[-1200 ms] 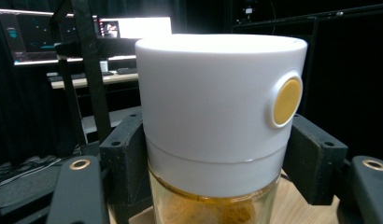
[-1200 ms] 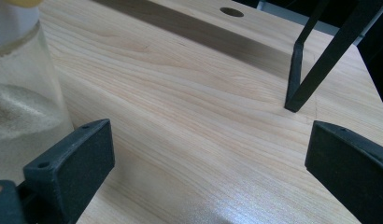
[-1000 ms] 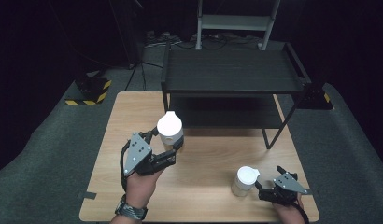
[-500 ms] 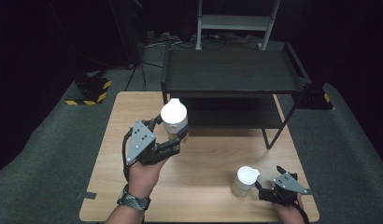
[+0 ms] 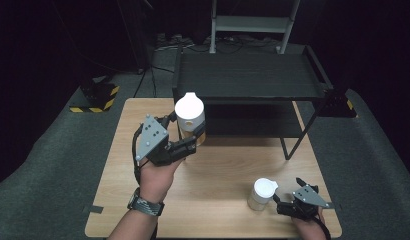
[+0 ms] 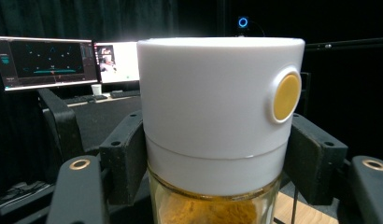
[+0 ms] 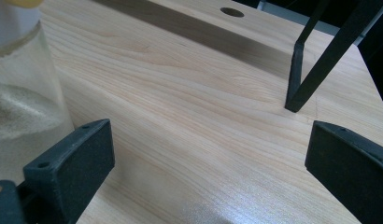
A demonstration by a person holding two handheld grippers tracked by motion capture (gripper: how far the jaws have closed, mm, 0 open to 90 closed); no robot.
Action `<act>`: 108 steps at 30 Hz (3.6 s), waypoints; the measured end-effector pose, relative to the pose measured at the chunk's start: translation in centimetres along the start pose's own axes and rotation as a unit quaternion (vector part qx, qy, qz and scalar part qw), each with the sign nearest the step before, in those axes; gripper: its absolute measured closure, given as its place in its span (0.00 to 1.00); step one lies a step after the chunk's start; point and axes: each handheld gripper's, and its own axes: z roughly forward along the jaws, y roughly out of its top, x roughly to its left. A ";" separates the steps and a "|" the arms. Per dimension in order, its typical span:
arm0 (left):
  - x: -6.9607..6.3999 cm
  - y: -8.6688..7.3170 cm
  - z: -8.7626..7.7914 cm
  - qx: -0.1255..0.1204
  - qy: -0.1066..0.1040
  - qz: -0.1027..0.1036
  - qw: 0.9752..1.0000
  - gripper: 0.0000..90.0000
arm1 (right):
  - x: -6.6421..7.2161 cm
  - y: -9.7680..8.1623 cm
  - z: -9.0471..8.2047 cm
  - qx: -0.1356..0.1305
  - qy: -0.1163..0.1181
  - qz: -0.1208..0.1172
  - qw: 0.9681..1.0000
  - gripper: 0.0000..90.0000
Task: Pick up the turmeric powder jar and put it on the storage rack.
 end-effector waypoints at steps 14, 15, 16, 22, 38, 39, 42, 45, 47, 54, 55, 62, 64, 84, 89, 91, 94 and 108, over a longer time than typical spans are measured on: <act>0.7 1.9 1.9 -0.013 0.002 -0.003 1.000 0.34 | 0.0 0.0 0.0 -0.001 0.000 0.001 1.000 0.01; 0.7 2.0 2.1 -0.014 0.002 -0.004 1.000 0.34 | 0.0 0.0 0.0 -0.001 0.000 0.001 1.000 0.01; 0.8 2.1 2.2 -0.015 0.002 -0.006 1.000 0.34 | 0.0 -0.1 0.0 -0.002 0.000 0.002 1.000 0.01; 1.0 2.7 3.2 -0.016 0.003 -0.004 1.000 0.34 | -0.1 -0.1 0.0 -0.002 0.000 0.003 1.000 0.01; 1.1 4.7 6.3 -0.023 0.013 0.002 1.000 0.34 | -0.1 -0.2 -0.1 -0.006 0.000 0.003 1.000 0.01; 1.2 4.7 6.5 -0.023 0.014 -0.002 1.000 0.34 | -0.1 -0.2 -0.1 -0.007 0.000 0.003 1.000 0.01; 1.5 4.7 7.2 -0.023 0.013 -0.009 1.000 0.34 | -0.1 -0.3 -0.1 -0.007 0.000 0.003 1.000 0.01; 1.8 4.7 7.8 -0.025 0.014 -0.012 1.000 0.34 | -0.1 -0.3 -0.1 -0.008 0.001 0.004 1.000 0.01; 1.8 4.9 8.2 -0.026 0.016 -0.010 0.999 0.34 | -0.2 -0.3 -0.1 -0.008 0.001 0.005 1.000 0.01; 1.9 5.4 9.5 -0.030 0.021 0.000 0.999 0.34 | -0.1 -0.3 -0.2 -0.009 0.001 0.005 1.000 0.01; 1.9 5.5 9.7 -0.028 0.023 0.002 0.999 0.34 | -0.1 -0.3 -0.2 -0.009 0.001 0.004 1.000 0.01; 1.7 5.9 11.1 -0.019 0.030 0.010 0.999 0.34 | -0.1 -0.4 -0.2 -0.010 0.002 0.004 1.000 0.01; 1.7 5.9 11.4 -0.016 0.033 0.010 0.999 0.34 | -0.1 -0.4 -0.2 -0.011 0.002 0.004 1.000 0.01; 2.1 5.2 13.2 -0.004 0.043 -0.002 0.999 0.34 | -0.2 -0.4 -0.2 -0.012 0.003 0.003 1.000 0.01; 2.0 5.1 13.6 0.001 0.044 -0.002 0.999 0.34 | -0.2 -0.4 -0.2 -0.012 0.004 0.003 1.000 0.01; 2.0 5.0 13.7 0.001 0.045 -0.004 0.999 0.34 | -0.2 -0.4 -0.2 -0.012 0.004 0.003 1.000 0.01; 2.1 4.9 13.8 0.001 0.044 -0.006 0.999 0.34 | -0.2 -0.5 -0.2 -0.013 0.004 0.004 1.000 0.01; 2.2 4.7 14.1 0.002 0.045 -0.013 0.999 0.34 | -0.2 -0.4 -0.2 -0.012 0.004 0.000 1.000 0.01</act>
